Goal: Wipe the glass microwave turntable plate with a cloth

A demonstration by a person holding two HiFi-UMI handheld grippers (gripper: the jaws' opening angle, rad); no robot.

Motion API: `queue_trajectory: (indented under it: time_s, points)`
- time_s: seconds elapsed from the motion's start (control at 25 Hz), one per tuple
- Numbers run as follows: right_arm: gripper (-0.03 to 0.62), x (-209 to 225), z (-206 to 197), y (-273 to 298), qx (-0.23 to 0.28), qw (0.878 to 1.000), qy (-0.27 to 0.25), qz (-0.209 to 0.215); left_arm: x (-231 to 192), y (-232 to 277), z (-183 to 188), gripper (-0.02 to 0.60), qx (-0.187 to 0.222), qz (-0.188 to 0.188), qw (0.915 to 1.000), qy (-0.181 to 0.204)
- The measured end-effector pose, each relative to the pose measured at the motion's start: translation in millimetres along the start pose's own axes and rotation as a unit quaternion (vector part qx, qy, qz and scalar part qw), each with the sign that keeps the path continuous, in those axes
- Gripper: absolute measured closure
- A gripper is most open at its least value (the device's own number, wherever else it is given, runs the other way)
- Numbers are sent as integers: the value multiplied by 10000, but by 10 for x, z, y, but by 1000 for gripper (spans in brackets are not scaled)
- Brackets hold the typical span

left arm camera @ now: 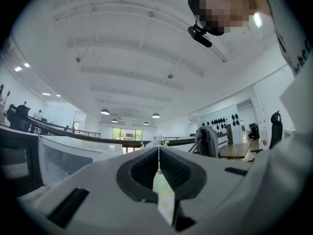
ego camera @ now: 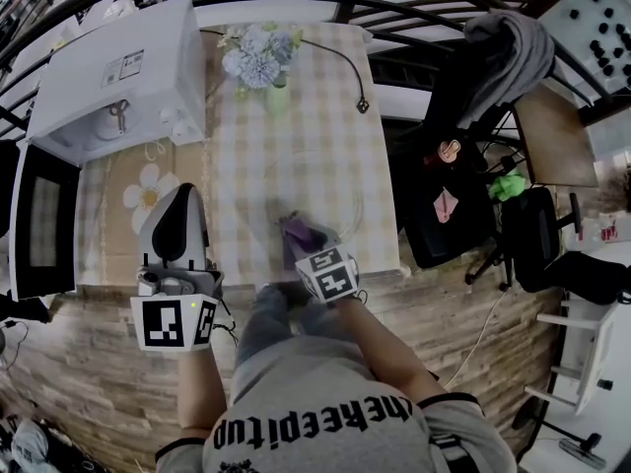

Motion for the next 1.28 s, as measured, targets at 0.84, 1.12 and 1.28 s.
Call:
queue_trajectory:
  time_s: [0.84,1.12,1.28]
  points:
    - [485,1166,-291,-571,325,9896,872,-1097,250,-22,69,571,59,-61,10000,39]
    - [482,1364,-341,-695,381,9857,1080,-1233,300,-47,102,571,47,-24,10000,76]
    - [482,1377,-348,-686,409,9854,1133,-1202,315,-68,99,571,42,13,10000,88]
Point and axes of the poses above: the fingertips, and each gripper's own axes: y forward along the fingers, x to its right, z out of its top, the point moved 1 cm from there along -y, backward along the fingers, and after that the axes turned 6 degrees about y, right-handed, at the moved point
